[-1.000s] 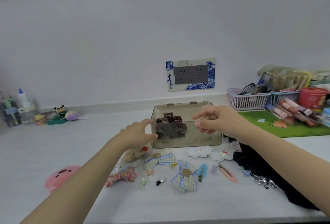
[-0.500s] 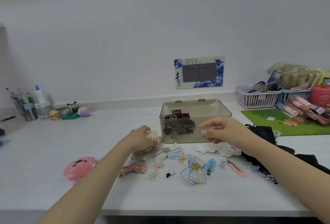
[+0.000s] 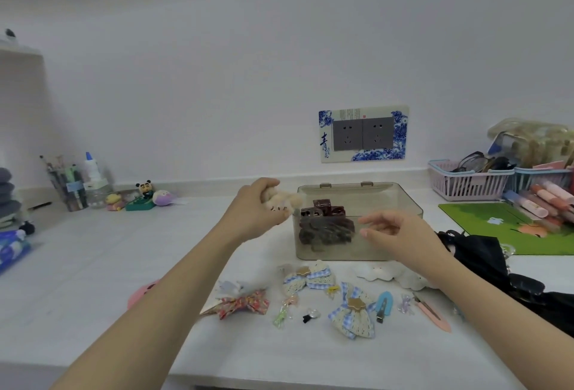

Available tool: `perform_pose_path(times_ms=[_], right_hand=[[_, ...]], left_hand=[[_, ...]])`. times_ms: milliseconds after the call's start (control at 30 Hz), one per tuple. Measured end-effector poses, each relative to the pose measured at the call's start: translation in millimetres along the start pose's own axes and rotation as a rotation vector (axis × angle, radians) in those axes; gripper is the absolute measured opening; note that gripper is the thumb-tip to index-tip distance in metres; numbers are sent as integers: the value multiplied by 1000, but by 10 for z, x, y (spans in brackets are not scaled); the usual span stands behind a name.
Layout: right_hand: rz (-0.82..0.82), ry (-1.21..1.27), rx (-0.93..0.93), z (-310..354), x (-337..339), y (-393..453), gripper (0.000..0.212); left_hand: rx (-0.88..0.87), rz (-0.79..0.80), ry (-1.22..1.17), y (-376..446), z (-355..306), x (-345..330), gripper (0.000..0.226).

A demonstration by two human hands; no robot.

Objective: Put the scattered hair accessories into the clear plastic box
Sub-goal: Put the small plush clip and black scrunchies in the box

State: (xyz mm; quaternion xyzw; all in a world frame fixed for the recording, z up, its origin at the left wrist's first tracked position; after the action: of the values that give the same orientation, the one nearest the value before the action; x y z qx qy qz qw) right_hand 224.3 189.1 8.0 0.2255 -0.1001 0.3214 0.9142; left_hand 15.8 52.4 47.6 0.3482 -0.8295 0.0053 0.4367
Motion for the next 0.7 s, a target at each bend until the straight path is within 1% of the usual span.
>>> perform_pose_path(times_ms=[100, 233, 300, 367, 500, 567, 667, 700], right_hand=[[-115, -87, 80, 17, 50, 79, 14], [-270, -335, 160, -59, 202, 213, 20], [-330, -434, 141, -115, 265, 262, 22], [-366, -500, 77, -182, 321, 294, 24], [-395, -538, -25, -322, 373, 287, 26], [-409, -509, -14, -372, 398, 282, 26], [-390, -434, 3, -405, 387, 262, 28], [-386, -402, 5, -419, 393, 256, 28]], left_hand=[[-98, -5, -18, 72, -209, 5, 59], [-186, -3, -34, 255, -444, -33, 67], [-200, 25, -68, 368, -540, -111, 74], [-203, 47, -80, 493, -641, -217, 78], [-217, 125, -70, 751, -808, -503, 75], [-233, 204, -44, 912, -926, -727, 73], [-216, 331, -6, 1116, -1049, -1060, 60], [-205, 374, 18, 1177, -1072, -1175, 59]])
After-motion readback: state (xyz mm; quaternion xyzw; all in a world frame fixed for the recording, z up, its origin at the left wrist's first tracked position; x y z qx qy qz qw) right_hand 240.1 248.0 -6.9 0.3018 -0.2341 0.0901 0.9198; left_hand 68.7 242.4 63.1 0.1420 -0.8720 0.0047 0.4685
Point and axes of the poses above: each hand's wrist, its own y-axis towards the middle knuckle, its own x-axis out of the back of the hand, z = x × y, the point moved 4 cm from there along y, towards the middle knuckle, and after that the axes turned 9 degrees about y, right-handed, at the moved point
